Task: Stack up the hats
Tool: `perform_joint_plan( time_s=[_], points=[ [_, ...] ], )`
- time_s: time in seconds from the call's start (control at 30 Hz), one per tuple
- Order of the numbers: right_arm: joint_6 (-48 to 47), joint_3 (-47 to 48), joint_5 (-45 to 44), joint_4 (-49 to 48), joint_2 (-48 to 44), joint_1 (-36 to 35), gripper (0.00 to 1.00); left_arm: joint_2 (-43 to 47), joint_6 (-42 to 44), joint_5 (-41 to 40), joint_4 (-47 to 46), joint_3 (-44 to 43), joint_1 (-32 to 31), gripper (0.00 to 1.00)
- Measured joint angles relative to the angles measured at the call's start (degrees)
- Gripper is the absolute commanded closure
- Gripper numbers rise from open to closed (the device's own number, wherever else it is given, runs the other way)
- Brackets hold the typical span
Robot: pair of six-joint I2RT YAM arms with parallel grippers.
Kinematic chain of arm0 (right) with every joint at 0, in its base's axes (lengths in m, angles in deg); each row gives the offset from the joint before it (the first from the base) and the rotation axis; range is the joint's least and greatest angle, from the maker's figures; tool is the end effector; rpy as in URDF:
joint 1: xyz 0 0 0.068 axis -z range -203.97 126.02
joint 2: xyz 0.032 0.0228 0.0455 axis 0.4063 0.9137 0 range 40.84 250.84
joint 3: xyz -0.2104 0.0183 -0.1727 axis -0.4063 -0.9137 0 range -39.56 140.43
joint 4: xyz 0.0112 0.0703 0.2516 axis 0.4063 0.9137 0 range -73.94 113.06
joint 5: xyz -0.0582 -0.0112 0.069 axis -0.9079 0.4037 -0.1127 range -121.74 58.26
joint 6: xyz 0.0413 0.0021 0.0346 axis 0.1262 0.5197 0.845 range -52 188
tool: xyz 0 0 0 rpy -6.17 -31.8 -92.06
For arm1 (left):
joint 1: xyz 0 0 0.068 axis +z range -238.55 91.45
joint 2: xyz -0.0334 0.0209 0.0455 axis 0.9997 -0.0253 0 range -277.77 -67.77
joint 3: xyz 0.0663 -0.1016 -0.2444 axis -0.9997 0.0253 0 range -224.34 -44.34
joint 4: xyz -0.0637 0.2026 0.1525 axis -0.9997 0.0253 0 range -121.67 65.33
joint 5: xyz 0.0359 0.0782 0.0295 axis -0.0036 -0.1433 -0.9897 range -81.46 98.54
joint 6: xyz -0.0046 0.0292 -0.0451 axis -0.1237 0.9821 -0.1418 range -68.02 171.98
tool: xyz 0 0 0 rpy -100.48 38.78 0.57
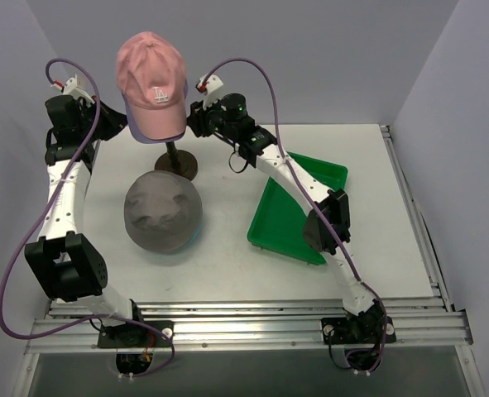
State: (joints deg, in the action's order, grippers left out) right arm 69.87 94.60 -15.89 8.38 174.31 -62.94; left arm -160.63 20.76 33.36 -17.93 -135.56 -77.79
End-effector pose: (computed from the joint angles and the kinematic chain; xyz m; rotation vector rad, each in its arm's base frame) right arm 0.4238 0.3552 0.3839 -0.6869 1.3077 0.7795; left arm 0.3785 0.0567 0.4020 -0.3704 1.8255 -0.6464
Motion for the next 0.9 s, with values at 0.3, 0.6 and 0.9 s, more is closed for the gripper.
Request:
perform_joint_plan(
  time_s=[0.3, 0.6, 0.9],
  points=[
    [-0.1, 0.0, -0.3, 1.4, 0.0, -0.2, 0.66, 0.0, 0.2, -0.6, 0.3, 0.0, -0.2, 0.96],
    [2.1, -2.5, 0.1, 5.5, -3.2, 2.8, 0.66, -0.1, 0.2, -0.1, 1.1, -0.9, -0.2, 0.96],
    [4.0, -2.4, 0.3, 2.3, -6.6, 5.6, 0.66, -1.4, -0.5, 0.9, 0.6, -1.0, -0.2, 0.96]
  ],
)
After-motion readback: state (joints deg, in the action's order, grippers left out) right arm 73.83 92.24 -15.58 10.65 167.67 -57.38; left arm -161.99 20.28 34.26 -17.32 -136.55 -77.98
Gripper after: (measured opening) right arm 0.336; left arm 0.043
